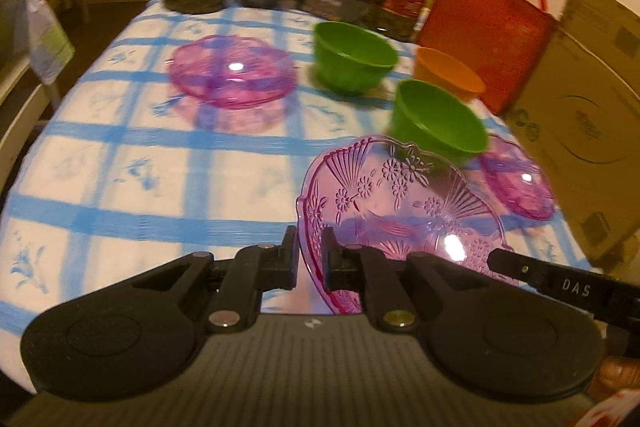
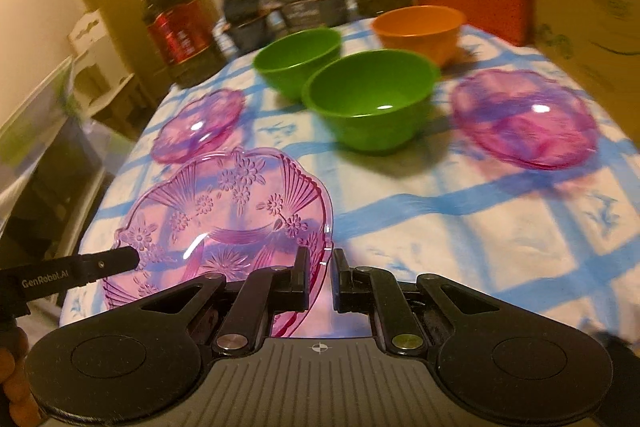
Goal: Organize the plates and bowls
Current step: 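Carry the pink plate with both grippers toward the pink plate by the cardboard box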
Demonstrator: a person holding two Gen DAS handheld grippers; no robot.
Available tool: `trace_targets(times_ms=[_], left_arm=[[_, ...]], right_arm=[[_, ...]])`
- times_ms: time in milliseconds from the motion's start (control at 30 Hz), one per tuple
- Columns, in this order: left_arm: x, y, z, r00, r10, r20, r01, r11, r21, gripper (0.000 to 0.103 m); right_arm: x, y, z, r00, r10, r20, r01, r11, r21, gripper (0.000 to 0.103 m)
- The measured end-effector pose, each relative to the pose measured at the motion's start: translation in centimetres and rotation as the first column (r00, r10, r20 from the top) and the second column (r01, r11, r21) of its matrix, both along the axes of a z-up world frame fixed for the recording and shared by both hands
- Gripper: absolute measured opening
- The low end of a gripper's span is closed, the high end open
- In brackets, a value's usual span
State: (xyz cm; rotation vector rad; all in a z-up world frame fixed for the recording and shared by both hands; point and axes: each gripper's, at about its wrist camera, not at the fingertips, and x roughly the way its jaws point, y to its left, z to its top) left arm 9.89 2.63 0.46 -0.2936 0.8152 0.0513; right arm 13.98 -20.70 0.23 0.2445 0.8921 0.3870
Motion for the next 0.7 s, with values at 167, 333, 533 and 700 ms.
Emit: trace_targets(times_ms=[167, 333, 533, 700], left_arm=[[1.6, -3.8, 0.3, 0.997, -0.08, 0.008, 0.08, 0.997, -0.006, 0.01], [3.6, -7.9, 0.9, 0.987, -0.159, 0.025, 0.159, 0.987, 0.001, 0.01], [6.4, -12.4, 1.5, 0.97, -0.24, 0.041, 0.24, 0.971, 0.015, 0.01], [8.5, -15.6, 1.6, 0.959, -0.28, 0.044, 0.28, 0.96, 0.02, 0.01]], right_arm=[[-0.4, -4.0, 0.7, 0.996, -0.087, 0.013, 0.087, 0.996, 0.004, 0.01], [-0.6, -7.8, 1.1, 0.986, -0.166, 0.026, 0.166, 0.986, -0.007, 0.01], [0.1, -11.9, 1.6, 0.969, -0.244, 0.043, 0.245, 0.969, -0.016, 0.01], [1.2, -14.7, 1.7, 0.958, -0.284, 0.051, 0.285, 0.958, -0.027, 0.01]])
